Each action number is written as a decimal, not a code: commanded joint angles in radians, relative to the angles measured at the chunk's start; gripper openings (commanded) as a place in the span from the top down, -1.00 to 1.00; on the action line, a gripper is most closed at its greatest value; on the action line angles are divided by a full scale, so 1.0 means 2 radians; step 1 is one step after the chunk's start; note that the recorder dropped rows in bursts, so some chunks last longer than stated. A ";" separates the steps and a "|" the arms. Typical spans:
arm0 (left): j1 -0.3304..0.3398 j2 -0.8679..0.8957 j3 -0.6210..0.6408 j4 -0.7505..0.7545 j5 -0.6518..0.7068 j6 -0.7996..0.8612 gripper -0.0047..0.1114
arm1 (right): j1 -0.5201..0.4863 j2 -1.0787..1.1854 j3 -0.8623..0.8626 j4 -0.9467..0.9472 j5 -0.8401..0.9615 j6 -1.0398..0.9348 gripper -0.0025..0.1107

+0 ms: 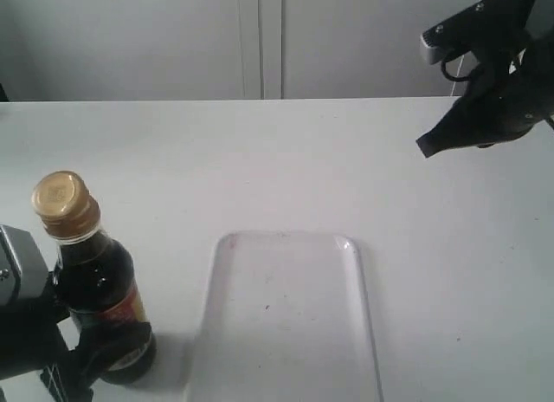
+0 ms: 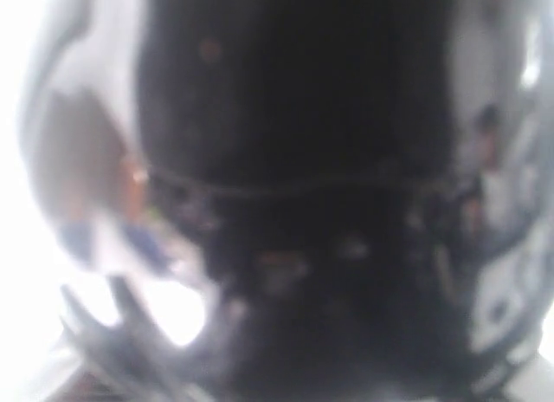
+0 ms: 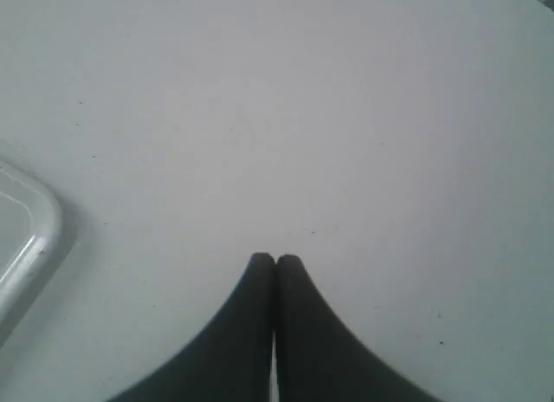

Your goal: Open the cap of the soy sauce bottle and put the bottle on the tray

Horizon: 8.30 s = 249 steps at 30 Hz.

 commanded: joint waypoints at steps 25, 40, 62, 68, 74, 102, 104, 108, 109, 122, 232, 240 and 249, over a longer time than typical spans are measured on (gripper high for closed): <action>-0.256 0.012 -0.234 -0.080 0.095 -0.112 0.92 | -0.030 -0.001 0.002 -0.010 -0.041 0.029 0.96; -0.286 0.150 -0.274 -0.126 0.034 -0.075 0.92 | -0.038 -0.001 0.002 -0.001 -0.048 0.038 0.96; -0.286 0.148 -0.276 -0.104 0.042 -0.120 -0.71 | -0.038 -0.001 0.002 0.009 -0.045 0.038 0.96; -0.285 0.119 -0.276 -0.104 0.047 -0.113 -0.71 | -0.038 -0.001 0.002 0.009 -0.045 0.038 0.96; -0.285 0.095 -0.276 -0.108 0.068 -0.113 -0.71 | -0.038 -0.001 0.002 0.016 -0.042 0.038 0.96; -0.285 0.029 -0.347 -0.140 0.059 -0.124 -0.70 | -0.038 -0.001 0.002 0.016 -0.045 0.049 0.96; -0.285 0.023 -0.347 -0.152 0.057 -0.116 -0.70 | -0.038 -0.001 0.002 0.016 -0.045 0.049 0.96; -0.285 -0.006 -0.347 -0.160 0.063 -0.107 -0.70 | -0.038 -0.001 0.002 0.016 -0.045 0.049 0.96; -0.285 -0.019 -0.347 -0.160 0.078 -0.106 -0.70 | -0.038 -0.001 0.002 0.016 -0.045 0.049 0.96; -0.285 -0.127 -0.347 -0.209 0.292 0.029 0.23 | -0.038 -0.001 0.002 0.016 -0.045 0.049 0.96; -0.106 -0.616 -0.189 -0.392 0.890 0.101 0.92 | -0.057 -0.371 0.223 0.001 -0.130 0.082 0.96; -0.095 -0.616 -0.189 -0.461 0.858 0.225 0.92 | -0.057 -0.371 0.223 0.001 -0.130 0.082 0.96; -0.022 -0.621 -0.151 -0.482 0.775 0.244 0.92 | -0.057 -0.371 0.223 0.001 -0.130 0.082 0.96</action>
